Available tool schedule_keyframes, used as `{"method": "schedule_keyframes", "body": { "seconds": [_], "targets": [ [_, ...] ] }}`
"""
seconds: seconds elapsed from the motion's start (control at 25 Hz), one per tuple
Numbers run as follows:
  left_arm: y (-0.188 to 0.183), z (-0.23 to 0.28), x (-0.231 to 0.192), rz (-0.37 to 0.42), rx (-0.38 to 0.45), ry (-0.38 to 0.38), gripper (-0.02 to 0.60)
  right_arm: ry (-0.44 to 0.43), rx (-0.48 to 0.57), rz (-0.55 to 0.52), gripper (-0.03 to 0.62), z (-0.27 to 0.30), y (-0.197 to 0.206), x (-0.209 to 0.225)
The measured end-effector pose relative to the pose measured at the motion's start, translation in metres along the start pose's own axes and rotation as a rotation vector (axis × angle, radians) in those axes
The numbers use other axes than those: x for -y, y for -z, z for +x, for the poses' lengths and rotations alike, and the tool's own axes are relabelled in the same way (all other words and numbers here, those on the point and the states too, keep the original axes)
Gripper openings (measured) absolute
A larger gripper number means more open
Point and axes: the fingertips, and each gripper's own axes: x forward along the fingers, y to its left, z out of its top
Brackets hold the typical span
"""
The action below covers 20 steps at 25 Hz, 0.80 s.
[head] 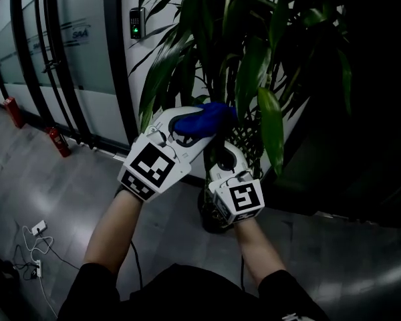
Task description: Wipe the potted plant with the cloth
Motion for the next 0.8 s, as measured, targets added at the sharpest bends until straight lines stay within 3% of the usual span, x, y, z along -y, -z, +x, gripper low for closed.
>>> {"method": "schedule_keyframes", "body": {
  "seconds": [0.2,0.52,0.8],
  "targets": [
    [-0.003,-0.007,0.017,0.028,-0.007,0.042,0.153,0.004,-0.009,0.045,0.003,-0.002,0.003,-0.004],
    [0.010,-0.024,0.029,-0.051,0.012,0.068,0.153,0.047,-0.041,0.083,0.003,-0.009,0.015,-0.008],
    [0.031,-0.036,0.040,-0.105,-0.025,0.071,0.153,0.061,-0.038,0.105,0.003,-0.021,0.022,-0.012]
  ]
}}
